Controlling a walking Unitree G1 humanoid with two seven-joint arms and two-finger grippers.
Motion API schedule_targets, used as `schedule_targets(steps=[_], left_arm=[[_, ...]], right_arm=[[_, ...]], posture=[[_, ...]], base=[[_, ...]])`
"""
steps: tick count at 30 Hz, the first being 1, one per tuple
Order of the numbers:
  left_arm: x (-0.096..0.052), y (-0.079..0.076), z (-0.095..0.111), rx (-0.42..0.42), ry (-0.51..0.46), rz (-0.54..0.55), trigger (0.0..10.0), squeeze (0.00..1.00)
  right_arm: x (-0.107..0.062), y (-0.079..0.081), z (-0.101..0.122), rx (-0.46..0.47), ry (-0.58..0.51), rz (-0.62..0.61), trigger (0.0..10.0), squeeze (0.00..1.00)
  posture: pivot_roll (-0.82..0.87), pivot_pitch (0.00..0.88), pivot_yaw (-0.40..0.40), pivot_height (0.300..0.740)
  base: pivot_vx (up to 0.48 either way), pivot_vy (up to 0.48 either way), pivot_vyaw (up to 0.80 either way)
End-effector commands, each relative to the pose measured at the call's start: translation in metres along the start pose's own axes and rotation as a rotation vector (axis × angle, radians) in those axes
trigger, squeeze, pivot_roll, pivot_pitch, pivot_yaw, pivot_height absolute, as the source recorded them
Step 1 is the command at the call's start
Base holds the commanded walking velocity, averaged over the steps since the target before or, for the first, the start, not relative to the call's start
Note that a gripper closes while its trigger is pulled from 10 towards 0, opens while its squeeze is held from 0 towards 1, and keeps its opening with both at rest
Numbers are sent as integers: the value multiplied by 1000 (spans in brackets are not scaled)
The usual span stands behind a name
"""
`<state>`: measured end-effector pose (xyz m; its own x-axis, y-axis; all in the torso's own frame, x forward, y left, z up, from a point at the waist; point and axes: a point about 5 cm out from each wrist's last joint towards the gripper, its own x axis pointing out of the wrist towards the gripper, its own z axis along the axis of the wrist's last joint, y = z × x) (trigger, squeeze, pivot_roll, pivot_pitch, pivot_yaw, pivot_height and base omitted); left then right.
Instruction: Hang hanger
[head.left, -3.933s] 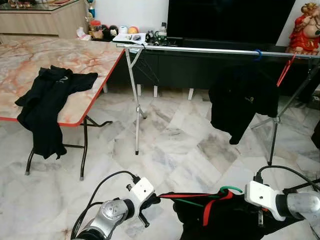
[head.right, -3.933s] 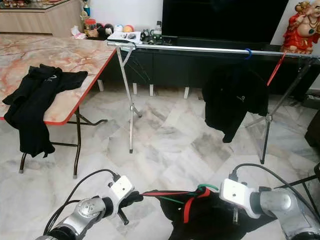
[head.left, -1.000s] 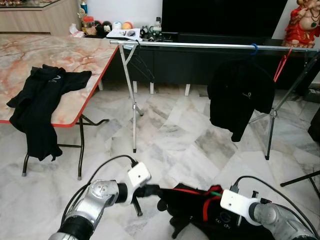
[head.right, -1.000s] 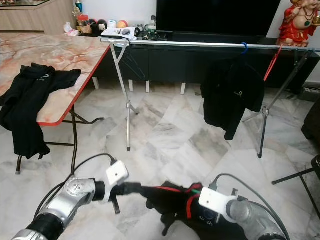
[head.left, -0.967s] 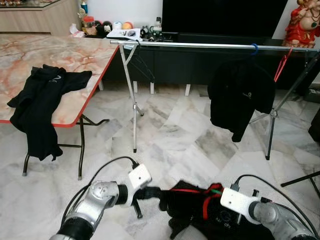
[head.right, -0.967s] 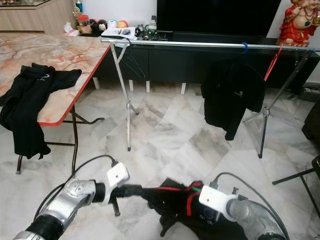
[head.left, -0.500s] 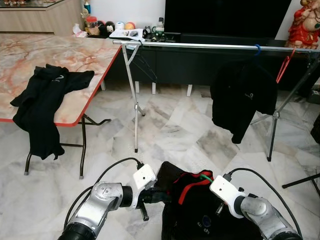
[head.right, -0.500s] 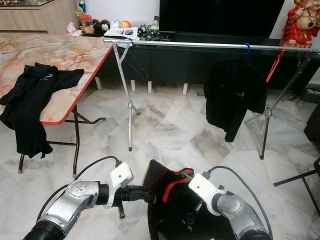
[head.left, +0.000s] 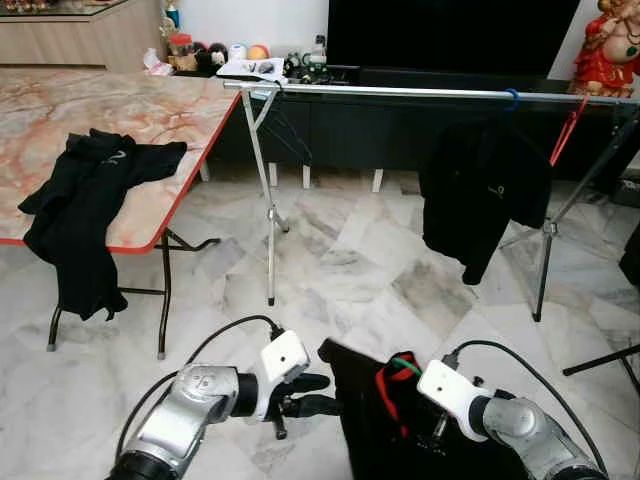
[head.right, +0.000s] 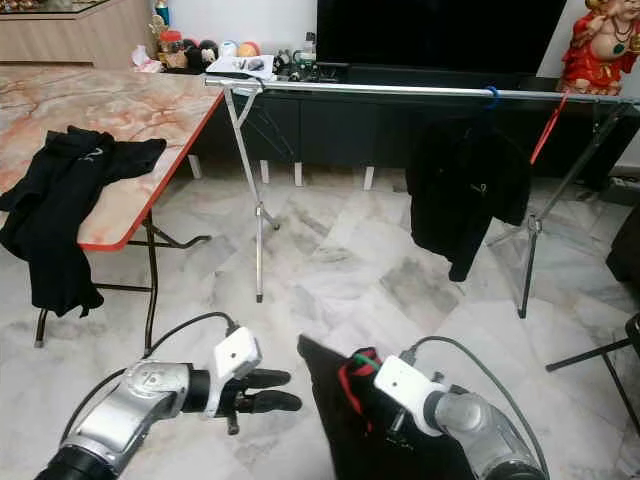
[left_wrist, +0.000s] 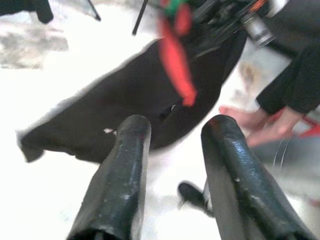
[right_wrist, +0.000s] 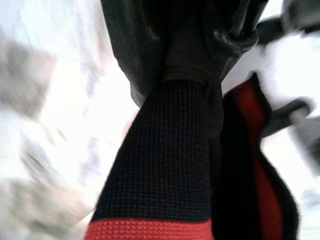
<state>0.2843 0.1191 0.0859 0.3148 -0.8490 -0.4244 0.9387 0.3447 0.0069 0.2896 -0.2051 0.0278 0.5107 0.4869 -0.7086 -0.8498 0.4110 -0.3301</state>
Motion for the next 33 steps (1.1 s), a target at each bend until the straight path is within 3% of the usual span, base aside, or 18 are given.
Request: schedule_targets(steps=[1, 2, 4, 8, 13, 14, 15, 25, 33], left_arm=[[-4, -1, -3, 45, 62, -9, 10000, 1000], [-4, -1, -3, 45, 62, -9, 10000, 1000], [-5, 2, -14, 105, 155, 3, 10000, 1000], [-3, 6, -16, 119, 167, 38, 10000, 1000], [1, -3, -31, 207, 298, -44, 10000, 1000], [3, -4, -30, 203, 285, -48, 10000, 259], [6, -5, -26, 182, 247, -56, 10000, 0], [24, -2, -11, 186, 165, -34, 10000, 0], [34, 0, -7, 174, 122, -6, 10000, 0]], right_arm=[[-3, 7, 1, -80, -18, 111, 0, 0], [-3, 7, 1, -80, -18, 111, 0, 0], [-6, 16, -8, -129, 29, 241, 0, 0], [-8, 23, -12, -196, 59, 338, 0, 0], [-4, 17, -3, -206, 12, 298, 0, 0], [-3, 16, 0, -203, 2, 295, 0, 0], [-2, 15, 3, -207, -14, 291, 0, 0], [2, 2, 26, -208, -120, 225, 0, 0], [-8, -7, 35, -170, -220, 235, 0, 0]], posture=[[67, 67, 11, 740], [67, 67, 11, 740], [74, 65, 7, 740], [74, 65, 7, 740], [82, 57, 0, 740], [81, 57, -1, 740], [81, 57, -1, 740], [80, 54, 1, 740], [76, 52, -1, 740]], base=[[0, 0, 0], [0, 0, 0], [0, 0, 0], [0, 0, 0], [0, 0, 0], [0, 0, 0], [0, 0, 0], [0, 0, 0], [0, 0, 0]])
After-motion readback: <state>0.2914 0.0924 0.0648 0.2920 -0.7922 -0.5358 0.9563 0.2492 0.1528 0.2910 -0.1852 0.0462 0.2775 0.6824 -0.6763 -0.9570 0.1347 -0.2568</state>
